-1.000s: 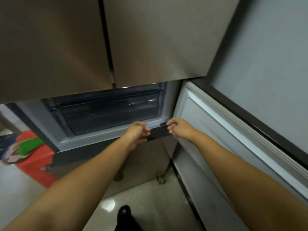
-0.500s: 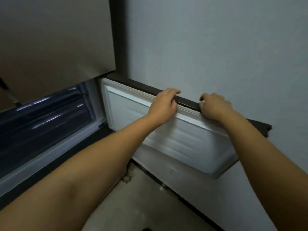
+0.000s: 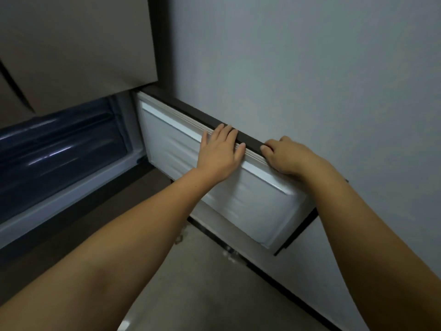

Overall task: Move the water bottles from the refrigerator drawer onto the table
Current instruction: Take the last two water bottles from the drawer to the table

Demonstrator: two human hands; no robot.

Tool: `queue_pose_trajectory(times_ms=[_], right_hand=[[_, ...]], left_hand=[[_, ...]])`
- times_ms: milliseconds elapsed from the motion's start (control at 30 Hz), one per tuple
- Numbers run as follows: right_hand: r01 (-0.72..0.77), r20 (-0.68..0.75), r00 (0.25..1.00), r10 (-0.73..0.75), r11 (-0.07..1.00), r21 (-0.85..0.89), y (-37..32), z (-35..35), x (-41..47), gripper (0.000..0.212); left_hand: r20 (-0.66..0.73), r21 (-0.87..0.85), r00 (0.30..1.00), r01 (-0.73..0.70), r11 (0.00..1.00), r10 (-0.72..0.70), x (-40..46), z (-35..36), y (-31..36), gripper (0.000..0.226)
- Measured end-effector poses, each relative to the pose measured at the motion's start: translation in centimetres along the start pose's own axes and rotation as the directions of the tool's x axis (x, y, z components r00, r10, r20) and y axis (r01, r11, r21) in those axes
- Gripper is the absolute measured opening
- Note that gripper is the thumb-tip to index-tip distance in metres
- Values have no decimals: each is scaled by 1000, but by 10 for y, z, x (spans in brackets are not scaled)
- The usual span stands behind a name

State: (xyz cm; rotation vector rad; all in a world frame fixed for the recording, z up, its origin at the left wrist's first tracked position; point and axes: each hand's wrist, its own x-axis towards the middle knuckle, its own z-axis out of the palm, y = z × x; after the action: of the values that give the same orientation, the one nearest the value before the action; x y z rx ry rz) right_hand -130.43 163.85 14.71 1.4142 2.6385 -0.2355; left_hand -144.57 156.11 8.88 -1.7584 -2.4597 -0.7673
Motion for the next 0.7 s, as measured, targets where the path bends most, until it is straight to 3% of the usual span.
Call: queue_pose_trajectory(times_ms=[133, 233, 333, 433, 533, 600, 700], right_hand=[[184, 82, 980, -181, 982, -34, -31, 2, -37, 50], [375, 148, 915, -375, 926, 31, -53, 17, -69, 53], [516, 123, 840, -528, 849, 115, -72, 37, -94, 52], [616, 75, 765, -640, 760, 208, -101, 64, -109, 49], [687, 79, 701, -709, 700, 193, -141, 81, -120, 53], [723, 54, 678, -733, 679, 126, -171, 86, -129, 51], [768, -13, 640, -768, 639, 38, -213, 93, -138, 45]], left_hand=[[-69, -65, 995, 62, 996, -67, -48, -15, 4, 49], [-114, -150, 981, 137, 979, -155, -91, -29, 7, 44], [-3, -215, 963, 264, 940, -271, -128, -60, 2, 44], [142, -115, 925, 369, 922, -352, -170, -96, -4, 51], [253, 131, 867, 409, 903, -429, -209, -121, -11, 61], [255, 224, 826, 456, 861, -503, -230, -135, -22, 61], [151, 327, 787, 532, 781, -599, -259, -144, -48, 58]])
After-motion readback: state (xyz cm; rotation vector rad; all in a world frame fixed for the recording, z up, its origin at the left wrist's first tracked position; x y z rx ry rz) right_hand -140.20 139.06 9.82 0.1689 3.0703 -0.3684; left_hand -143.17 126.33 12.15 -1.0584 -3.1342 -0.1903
